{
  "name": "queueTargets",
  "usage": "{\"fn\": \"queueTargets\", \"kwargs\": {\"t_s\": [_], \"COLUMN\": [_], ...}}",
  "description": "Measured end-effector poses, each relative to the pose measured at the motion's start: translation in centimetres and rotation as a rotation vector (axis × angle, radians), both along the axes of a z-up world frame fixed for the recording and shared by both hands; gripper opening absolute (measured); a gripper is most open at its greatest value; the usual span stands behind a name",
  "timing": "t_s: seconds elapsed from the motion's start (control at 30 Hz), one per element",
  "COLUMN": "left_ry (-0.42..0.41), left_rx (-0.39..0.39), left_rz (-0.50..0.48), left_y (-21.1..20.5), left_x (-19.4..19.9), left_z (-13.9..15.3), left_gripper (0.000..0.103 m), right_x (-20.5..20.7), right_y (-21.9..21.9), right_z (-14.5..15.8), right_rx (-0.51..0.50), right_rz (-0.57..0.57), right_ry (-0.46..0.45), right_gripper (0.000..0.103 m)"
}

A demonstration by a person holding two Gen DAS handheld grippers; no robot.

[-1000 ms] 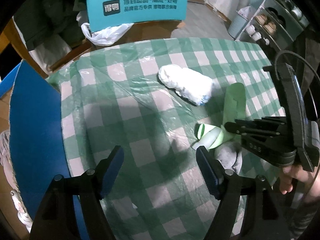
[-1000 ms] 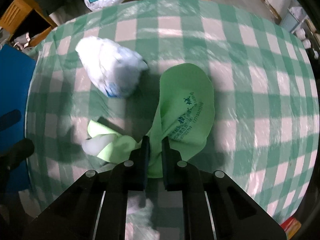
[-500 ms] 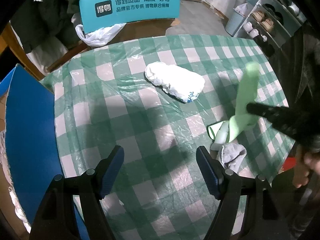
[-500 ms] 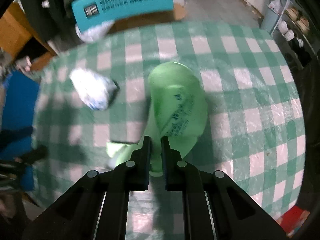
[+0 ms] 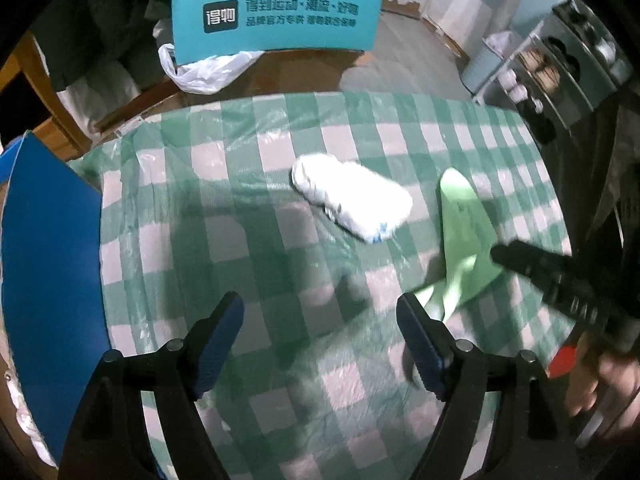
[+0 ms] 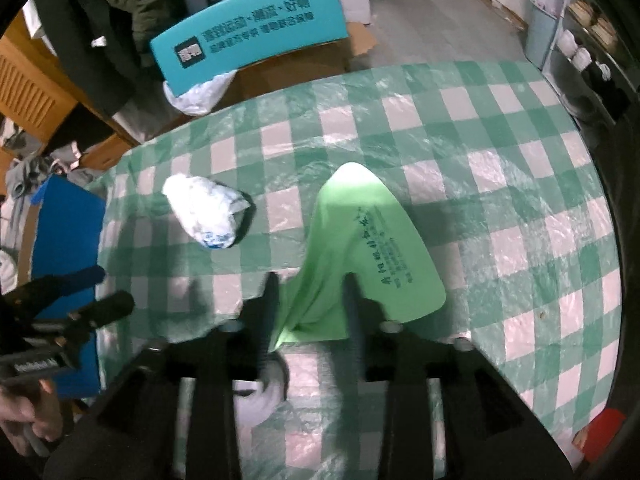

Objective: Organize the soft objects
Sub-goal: 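Grasp the white sock bundle with the left tool while the right tool holds the cloth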

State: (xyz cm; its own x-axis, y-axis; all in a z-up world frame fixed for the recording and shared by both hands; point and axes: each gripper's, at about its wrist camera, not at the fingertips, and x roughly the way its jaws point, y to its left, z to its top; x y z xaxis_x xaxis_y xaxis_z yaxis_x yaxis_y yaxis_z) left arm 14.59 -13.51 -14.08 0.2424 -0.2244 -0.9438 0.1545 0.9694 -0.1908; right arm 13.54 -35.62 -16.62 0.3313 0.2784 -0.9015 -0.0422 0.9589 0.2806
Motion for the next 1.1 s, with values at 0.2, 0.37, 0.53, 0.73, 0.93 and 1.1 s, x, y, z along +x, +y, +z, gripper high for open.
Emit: {"fn": "queueTargets", "kwargs": {"t_s": [0.2, 0.37, 0.53, 0.73, 0.93, 1.1], "left_ry": [0.018, 0.034, 0.047, 0.087, 0.133, 0.159], "left_rx": [0.0, -0.017, -0.037, -0.079, -0.105, -0.107], "left_rz": [0.026, 0.067, 0.121, 0.207, 0.28, 0.269], "left_y": [-0.9, -1.8, -2.5, -2.8, -2.9, -3.6], "left_x": [2.1, 3.8, 5.6, 7.2, 8.3, 8.8], "left_z": [-0.6, -1.1, -1.4, -2.3, -3.5, -4.5], "left_gripper": [0.083, 0.086, 0.086, 0.086, 0.086, 0.086], "right_x": [0.6, 1.3, 1.7, 1.8, 1.9, 2.1], "right_y": [-0.6, -1.5, -1.6, -1.9, -1.7, -1.1], "right_z": [-0.5, -1.8, -2.4, -2.6, -3.1, -3.9], "right_rx": [-0.036, -0.049, -0.05, -0.048, -0.039, -0.051], "right_rz": [-0.035, -0.079, -0.087, -0.094, -0.115, -0.113], "right_ry": [0.009, 0.056, 0.08, 0.085, 0.092, 0.106], "right_gripper": [0.067, 0.068, 0.068, 0.068, 0.069, 0.069]}}
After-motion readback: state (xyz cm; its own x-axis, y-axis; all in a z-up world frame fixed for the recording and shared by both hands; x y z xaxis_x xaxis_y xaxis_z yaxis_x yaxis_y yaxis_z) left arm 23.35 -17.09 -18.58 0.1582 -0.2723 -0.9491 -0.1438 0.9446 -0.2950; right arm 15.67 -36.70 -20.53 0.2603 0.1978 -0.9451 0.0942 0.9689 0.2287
